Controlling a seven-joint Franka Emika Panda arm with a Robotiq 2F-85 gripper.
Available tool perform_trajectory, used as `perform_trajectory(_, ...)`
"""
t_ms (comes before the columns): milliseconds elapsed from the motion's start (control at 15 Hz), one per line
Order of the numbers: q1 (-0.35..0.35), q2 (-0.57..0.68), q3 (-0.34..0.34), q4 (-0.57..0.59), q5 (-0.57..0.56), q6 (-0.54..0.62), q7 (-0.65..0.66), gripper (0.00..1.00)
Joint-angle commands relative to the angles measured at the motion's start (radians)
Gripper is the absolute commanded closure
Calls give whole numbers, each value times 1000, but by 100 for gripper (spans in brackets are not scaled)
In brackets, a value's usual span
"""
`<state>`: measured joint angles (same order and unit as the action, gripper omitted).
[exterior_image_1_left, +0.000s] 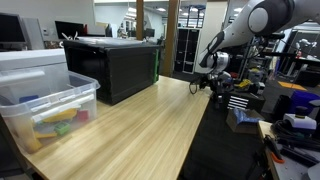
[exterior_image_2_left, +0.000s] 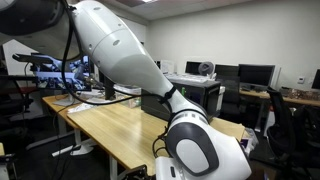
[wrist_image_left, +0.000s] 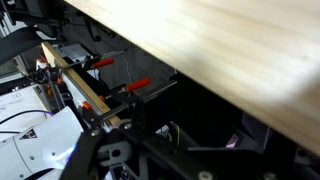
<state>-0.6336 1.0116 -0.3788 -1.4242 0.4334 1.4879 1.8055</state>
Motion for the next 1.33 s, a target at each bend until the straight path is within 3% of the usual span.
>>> perform_trajectory(0,-55,23,30,66,61,12,1,0)
perform_trajectory(400,-161,-30,60,66,133,43,-33,0)
perform_trajectory(667,-189,-69,73,47,156,74,-51,0)
perform_trajectory(1267,-160,-313,48,-233,136,139,-237,0)
